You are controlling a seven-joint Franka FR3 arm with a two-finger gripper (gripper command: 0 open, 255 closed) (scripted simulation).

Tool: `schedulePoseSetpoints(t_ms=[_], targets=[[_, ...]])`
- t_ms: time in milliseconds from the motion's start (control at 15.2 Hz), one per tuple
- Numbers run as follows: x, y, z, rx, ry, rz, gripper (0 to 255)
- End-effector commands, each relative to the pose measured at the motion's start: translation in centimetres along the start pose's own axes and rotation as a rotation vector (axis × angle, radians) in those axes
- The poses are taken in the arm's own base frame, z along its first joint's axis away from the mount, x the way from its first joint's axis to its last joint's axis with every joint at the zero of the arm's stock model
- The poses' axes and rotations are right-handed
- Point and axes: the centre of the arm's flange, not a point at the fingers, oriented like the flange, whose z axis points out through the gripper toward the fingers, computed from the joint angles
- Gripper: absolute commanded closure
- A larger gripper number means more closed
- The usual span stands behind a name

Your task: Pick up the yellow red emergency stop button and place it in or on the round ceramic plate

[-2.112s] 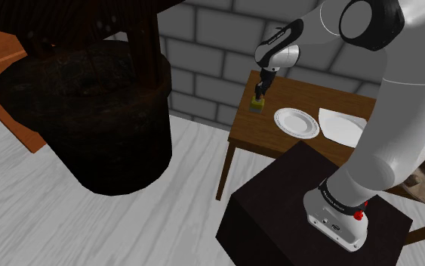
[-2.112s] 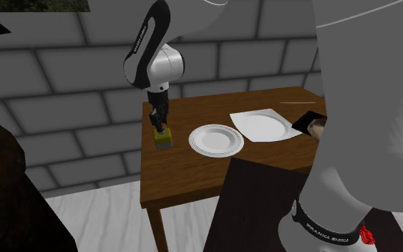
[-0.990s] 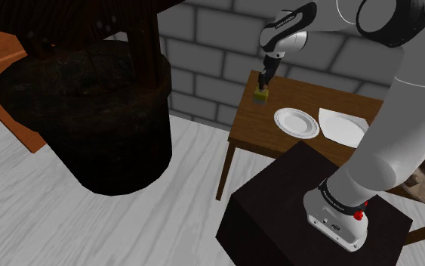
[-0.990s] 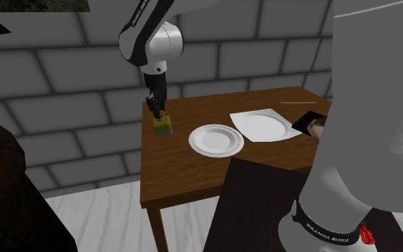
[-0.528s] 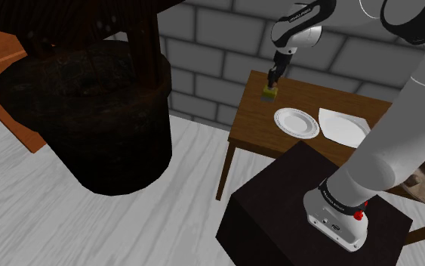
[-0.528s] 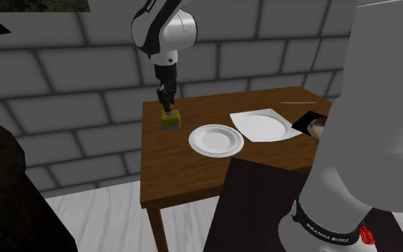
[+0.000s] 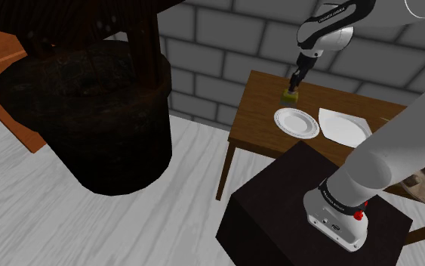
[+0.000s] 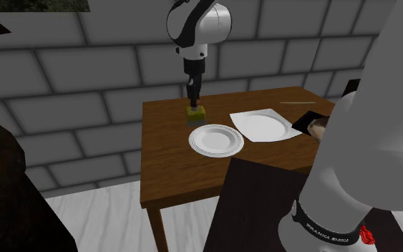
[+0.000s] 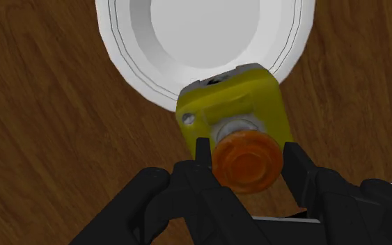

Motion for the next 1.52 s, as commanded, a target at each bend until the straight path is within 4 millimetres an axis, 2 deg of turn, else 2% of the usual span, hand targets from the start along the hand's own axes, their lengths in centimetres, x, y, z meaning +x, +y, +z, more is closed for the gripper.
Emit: schedulePoseSetpoints(t_ms=[0,330,396,1452], targets=[[-2.5,0.7,-0.6,0.000,0.001,-0.001,255],[-8.8,2.3,-1.9,0.000,0.001,-0.001,255],[-9.4,2.4,-2.0,0.000,0.001,-0.001,255],[-9.4,2.5,6.5,0.000,0.001,-0.001,255]])
